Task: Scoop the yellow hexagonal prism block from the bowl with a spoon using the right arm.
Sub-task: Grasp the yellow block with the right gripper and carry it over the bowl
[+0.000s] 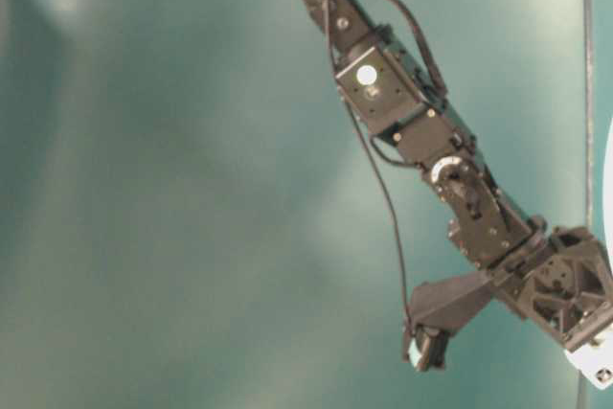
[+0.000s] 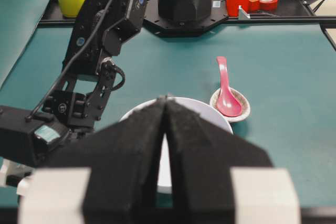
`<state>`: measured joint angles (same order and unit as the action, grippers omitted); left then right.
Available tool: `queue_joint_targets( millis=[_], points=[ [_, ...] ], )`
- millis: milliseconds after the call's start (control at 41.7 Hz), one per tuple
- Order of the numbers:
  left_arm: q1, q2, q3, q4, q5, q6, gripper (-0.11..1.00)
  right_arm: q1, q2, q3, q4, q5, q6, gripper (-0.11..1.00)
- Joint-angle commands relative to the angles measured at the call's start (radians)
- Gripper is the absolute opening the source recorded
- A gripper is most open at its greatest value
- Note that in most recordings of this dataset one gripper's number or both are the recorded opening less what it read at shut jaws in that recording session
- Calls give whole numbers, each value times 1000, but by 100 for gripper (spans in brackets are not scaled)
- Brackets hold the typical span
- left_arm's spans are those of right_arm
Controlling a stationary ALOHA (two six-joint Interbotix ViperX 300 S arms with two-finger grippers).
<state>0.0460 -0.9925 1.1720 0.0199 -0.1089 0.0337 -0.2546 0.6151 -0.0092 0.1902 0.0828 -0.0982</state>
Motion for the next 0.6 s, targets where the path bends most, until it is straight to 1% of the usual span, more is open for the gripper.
queue_joint_targets(
  millis=[0,288,576],
  points=[
    [2,5,-26,3,-6,2,0,8,-31,-25,2,-3,0,28],
    [2,5,-25,3,-6,0,0,46,-109,-21,-2,29,-3,27],
    [2,5,-26,3,0,-2,0,89,-242,23,-2,132,-3,27]
  ],
)
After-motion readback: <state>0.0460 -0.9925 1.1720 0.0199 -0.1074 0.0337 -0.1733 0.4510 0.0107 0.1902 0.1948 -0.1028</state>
